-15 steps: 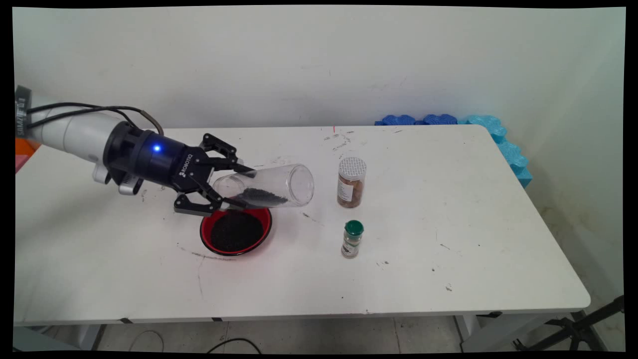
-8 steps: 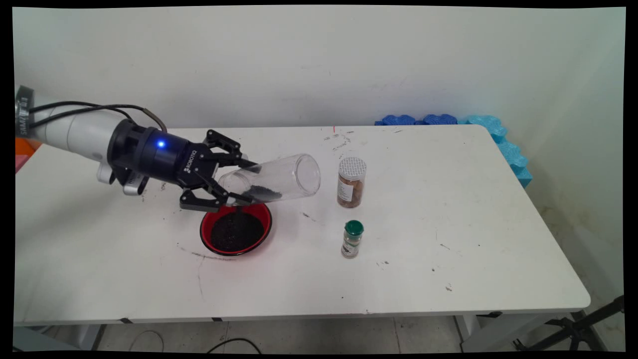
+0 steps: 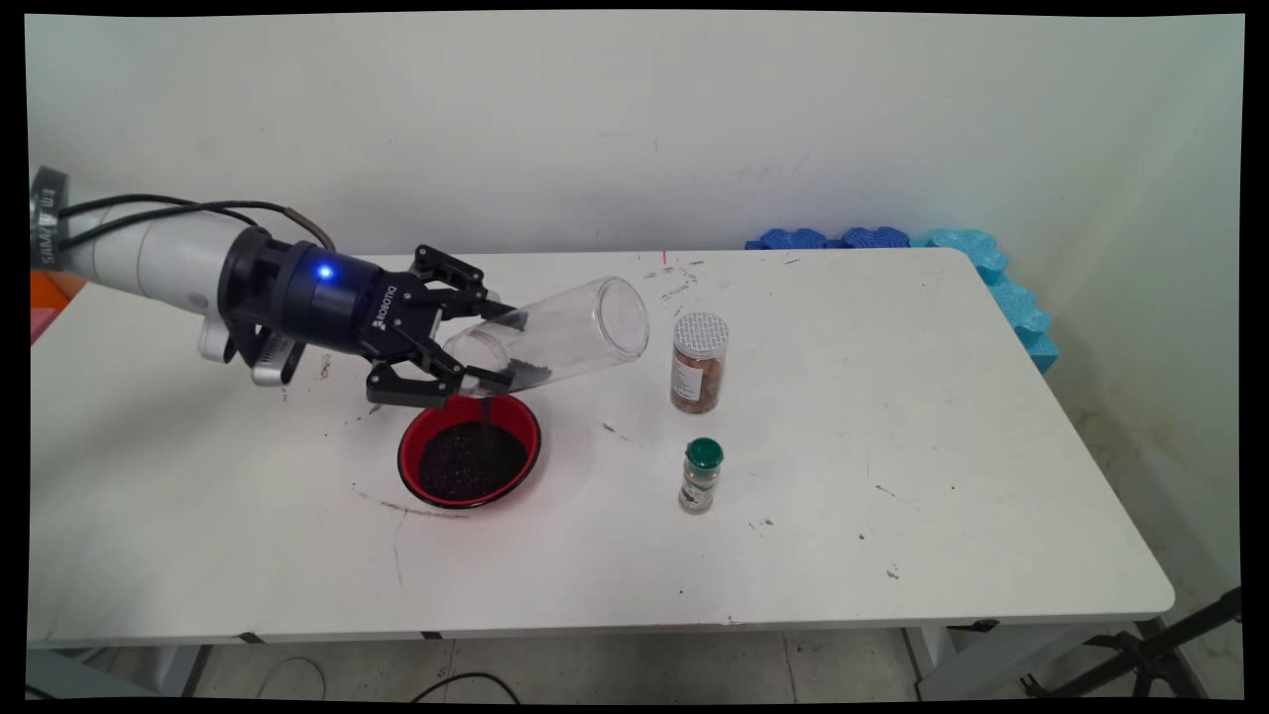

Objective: Pour the black seasoning powder in the red bowl

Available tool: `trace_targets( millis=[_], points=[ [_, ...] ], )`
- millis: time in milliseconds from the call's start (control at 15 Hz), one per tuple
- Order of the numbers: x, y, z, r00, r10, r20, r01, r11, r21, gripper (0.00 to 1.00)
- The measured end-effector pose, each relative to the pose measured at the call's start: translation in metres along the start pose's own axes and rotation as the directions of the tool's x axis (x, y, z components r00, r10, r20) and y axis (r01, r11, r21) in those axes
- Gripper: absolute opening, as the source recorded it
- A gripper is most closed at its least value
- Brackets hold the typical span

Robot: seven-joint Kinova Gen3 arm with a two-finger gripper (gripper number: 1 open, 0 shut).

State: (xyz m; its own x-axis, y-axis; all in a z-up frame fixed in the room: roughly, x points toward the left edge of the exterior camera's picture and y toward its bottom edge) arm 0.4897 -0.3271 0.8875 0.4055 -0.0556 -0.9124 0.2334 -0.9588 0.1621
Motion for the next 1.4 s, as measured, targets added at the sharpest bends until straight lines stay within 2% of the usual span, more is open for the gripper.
trace_targets(
  millis=[533,1000,1400],
  points=[
    [-0.002,-0.001,-0.006,0.999,-0.043,0.017,0.043,0.999,-0.02,0.0],
    [0.009,-0.002,-0.022,0.995,-0.097,0.0,0.097,0.994,-0.051,0.0],
    [0.016,-0.004,-0.029,0.999,-0.026,-0.027,0.025,0.999,-0.045,0.0]
  ],
)
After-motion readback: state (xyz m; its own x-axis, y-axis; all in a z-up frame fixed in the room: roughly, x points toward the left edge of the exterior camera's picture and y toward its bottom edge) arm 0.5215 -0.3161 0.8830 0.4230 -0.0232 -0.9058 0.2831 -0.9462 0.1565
